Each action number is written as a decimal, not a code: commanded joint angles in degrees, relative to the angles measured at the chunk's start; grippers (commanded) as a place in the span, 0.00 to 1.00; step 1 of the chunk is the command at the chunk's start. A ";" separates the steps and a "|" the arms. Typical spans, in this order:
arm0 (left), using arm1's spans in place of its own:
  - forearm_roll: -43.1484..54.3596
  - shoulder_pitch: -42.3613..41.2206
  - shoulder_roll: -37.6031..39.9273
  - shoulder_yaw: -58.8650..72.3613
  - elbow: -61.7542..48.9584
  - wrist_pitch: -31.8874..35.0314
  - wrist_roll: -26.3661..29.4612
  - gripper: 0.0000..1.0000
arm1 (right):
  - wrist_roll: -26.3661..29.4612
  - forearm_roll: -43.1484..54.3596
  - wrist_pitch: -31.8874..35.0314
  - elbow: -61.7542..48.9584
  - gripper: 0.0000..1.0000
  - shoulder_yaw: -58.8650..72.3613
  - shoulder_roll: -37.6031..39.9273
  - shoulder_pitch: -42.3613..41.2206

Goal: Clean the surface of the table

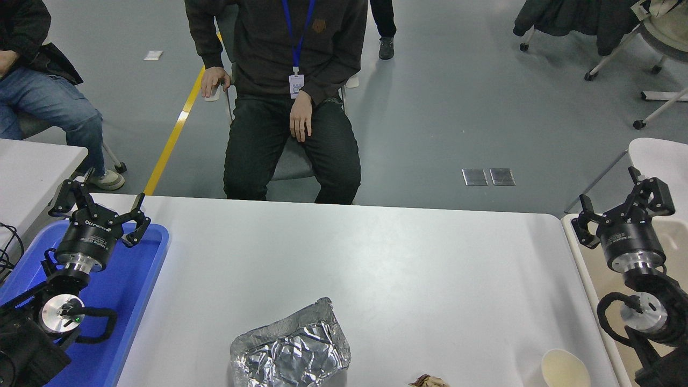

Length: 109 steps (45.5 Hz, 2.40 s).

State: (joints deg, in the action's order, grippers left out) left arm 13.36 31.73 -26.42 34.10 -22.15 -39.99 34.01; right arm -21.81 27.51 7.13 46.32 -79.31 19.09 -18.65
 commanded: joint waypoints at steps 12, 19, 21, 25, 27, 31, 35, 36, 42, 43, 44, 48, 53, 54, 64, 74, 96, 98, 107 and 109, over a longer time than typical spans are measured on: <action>0.00 0.09 0.05 0.09 0.00 0.00 0.00 1.00 | -0.07 0.00 0.08 -0.18 1.00 2.32 1.65 0.37; 0.00 0.09 0.05 0.09 -0.09 -0.09 0.00 1.00 | -0.07 0.00 -0.01 -0.26 1.00 3.46 2.62 0.37; 0.00 0.09 0.05 0.09 -0.09 -0.09 0.00 1.00 | -0.07 -0.08 -0.01 -0.18 1.00 3.38 2.53 0.37; 0.00 0.09 0.05 0.09 -0.09 -0.09 0.00 1.00 | -0.16 -0.08 -0.09 -0.18 1.00 3.12 2.44 0.11; 0.00 0.09 0.05 0.09 -0.09 -0.09 -0.09 1.00 | -0.16 -0.61 -0.01 0.09 1.00 3.03 2.53 0.11; 0.00 0.09 0.05 0.09 -0.09 -0.09 -0.09 1.00 | -0.25 -1.84 0.17 0.53 1.00 3.38 2.79 0.20; 0.00 0.09 0.05 0.09 -0.09 -0.09 -0.09 1.00 | -1.65 -1.41 1.57 1.93 1.00 3.99 4.11 0.64; 0.00 0.09 0.05 0.09 -0.09 -0.09 0.00 1.00 | -2.52 -1.23 1.75 2.54 1.00 4.25 4.37 0.90; 0.00 0.09 0.05 0.09 0.00 -0.09 -0.09 1.00 | -4.90 -1.05 2.10 7.37 1.00 8.03 6.04 2.92; 0.00 0.09 0.05 0.09 -0.09 -0.09 0.00 1.00 | -4.99 -0.96 2.10 8.51 1.00 8.91 6.57 2.92; 0.00 0.09 0.05 0.09 -0.09 -0.09 -0.09 1.00 | -4.99 -0.88 2.02 9.57 1.00 9.70 7.27 3.01; 0.00 0.09 0.05 0.09 -0.09 -0.09 -0.09 1.00 | -5.08 0.79 1.93 13.00 1.00 13.74 10.87 3.45; 0.00 0.09 0.05 0.09 -0.09 -0.09 -0.09 1.00 | -5.08 6.58 1.84 14.32 1.00 16.12 12.46 3.27; 0.00 0.09 0.05 0.09 0.00 -0.09 0.00 1.00 | -5.08 7.99 1.84 14.59 1.00 16.38 12.89 3.27; 0.00 0.09 0.05 0.09 0.00 -0.09 0.00 1.00 | -4.99 13.89 1.93 20.39 1.00 21.04 19.83 3.54; 0.00 0.09 0.05 0.09 -0.09 -0.09 0.00 1.00 | -5.52 18.89 2.19 25.22 1.00 26.31 27.49 3.27; 0.00 0.09 0.05 0.09 -0.09 -0.09 0.00 1.00 | -6.40 38.14 2.63 37.26 1.00 34.31 36.89 5.29; 0.00 0.09 0.05 0.09 -0.09 -0.09 0.00 1.00 | -6.40 40.34 2.46 37.79 1.00 34.31 37.07 5.99; 0.00 0.09 0.05 0.09 -0.09 -0.09 -0.09 1.00 | -5.78 49.39 2.28 42.28 1.00 34.67 40.93 9.34; 0.00 0.09 0.05 0.09 -0.09 -0.09 0.00 1.00 | -5.61 51.32 2.28 42.28 1.00 34.67 41.29 9.86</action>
State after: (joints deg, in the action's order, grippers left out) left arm 13.36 31.81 -26.37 34.19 -22.24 -40.08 33.95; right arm -28.01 68.58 9.58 84.93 -45.69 57.00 -11.71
